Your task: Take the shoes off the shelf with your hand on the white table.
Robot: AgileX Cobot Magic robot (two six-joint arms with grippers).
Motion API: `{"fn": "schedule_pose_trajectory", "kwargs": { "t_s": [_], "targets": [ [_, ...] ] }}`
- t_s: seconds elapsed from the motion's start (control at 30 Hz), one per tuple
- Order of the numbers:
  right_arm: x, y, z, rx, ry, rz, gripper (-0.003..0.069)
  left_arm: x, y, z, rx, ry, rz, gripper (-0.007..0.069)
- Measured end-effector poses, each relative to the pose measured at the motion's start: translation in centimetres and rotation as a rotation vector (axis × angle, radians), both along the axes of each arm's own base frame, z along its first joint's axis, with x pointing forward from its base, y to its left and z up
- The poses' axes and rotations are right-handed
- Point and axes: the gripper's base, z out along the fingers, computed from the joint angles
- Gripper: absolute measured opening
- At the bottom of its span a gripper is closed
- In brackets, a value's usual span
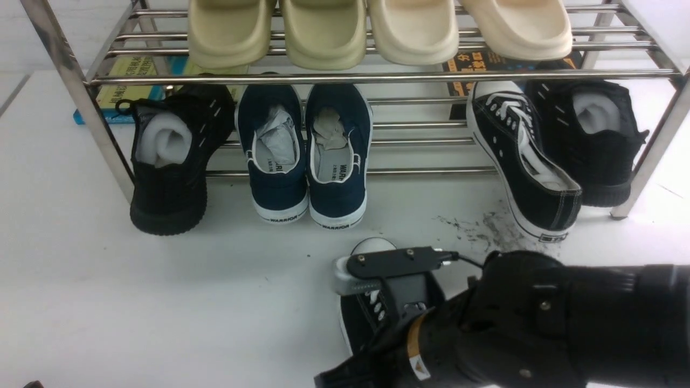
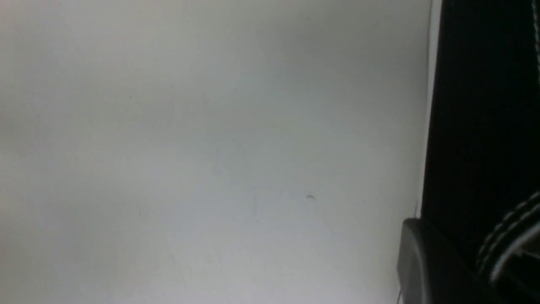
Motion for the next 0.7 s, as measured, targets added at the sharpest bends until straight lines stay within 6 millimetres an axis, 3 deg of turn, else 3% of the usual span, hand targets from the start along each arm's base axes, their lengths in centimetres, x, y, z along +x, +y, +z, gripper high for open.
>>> {"fn": "schedule_pose_trajectory", "kwargs": {
  "t_s": [0.43,0.67,0.7],
  "targets": [
    [0.66,1.15,-0.54,0.088,-0.041,-0.014,0.0055,0.00,0.00,0.01,0.001,-0.001,0.000,0.0242],
    [0.69,1.14,-0.52,0.088,-0.041,-0.015,0.0129,0.00,0.00,0.01,0.001,-0.001,0.000,0.0242],
    [0.66,1.01,-0.57,0.075,-0.032,-0.016,0.0199,0.00,0.00,0.01,0.001,-0.001,0.000,0.0242]
  ]
}}
